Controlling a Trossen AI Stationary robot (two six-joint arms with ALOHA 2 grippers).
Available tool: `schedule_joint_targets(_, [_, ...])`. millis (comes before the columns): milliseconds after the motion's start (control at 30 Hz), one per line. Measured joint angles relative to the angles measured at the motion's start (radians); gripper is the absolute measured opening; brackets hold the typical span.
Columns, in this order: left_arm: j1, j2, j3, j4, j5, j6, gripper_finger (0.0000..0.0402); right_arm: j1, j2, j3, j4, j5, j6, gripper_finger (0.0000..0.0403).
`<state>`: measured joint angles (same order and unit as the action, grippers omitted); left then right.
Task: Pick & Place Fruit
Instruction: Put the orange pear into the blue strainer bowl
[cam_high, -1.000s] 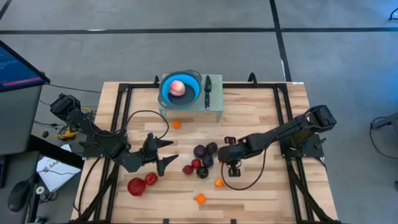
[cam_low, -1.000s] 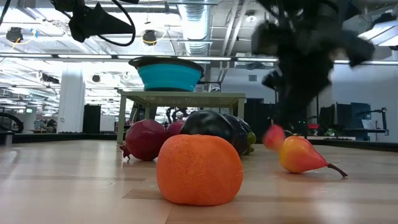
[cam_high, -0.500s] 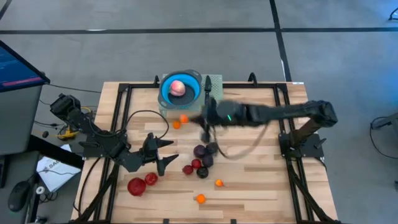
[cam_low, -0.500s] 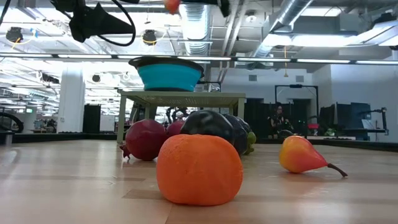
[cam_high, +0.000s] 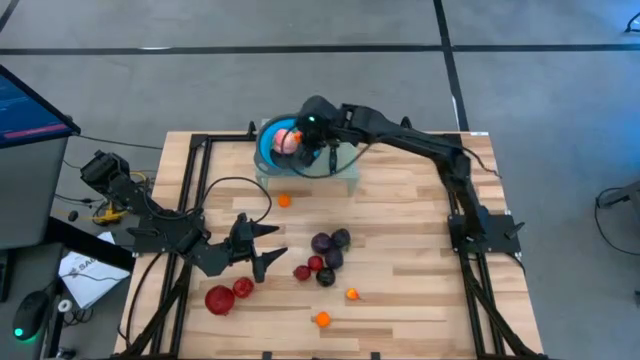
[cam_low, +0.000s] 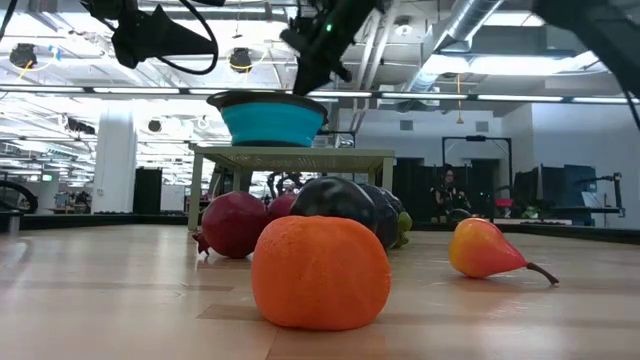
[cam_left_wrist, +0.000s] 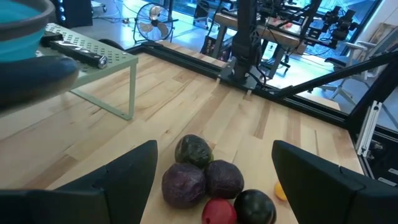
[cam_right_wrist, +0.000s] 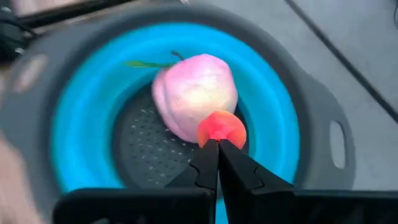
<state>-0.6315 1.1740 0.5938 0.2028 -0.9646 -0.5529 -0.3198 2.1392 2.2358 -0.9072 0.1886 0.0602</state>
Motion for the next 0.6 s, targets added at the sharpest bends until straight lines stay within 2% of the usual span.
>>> schedule_joint_targets(267, [0.000, 0.000, 0.000, 0.000, 0.000, -0.001, 0.0309, -0.024, 0.106, 0.073, -0.055, -0.004, 0.012, 0.0004])
schedule_joint_targets(600, [0.000, 0.000, 0.000, 0.001, 0.000, -0.001, 0.0309, -0.030, 0.126, 0.074, -0.057, -0.004, 0.020, 0.0007])
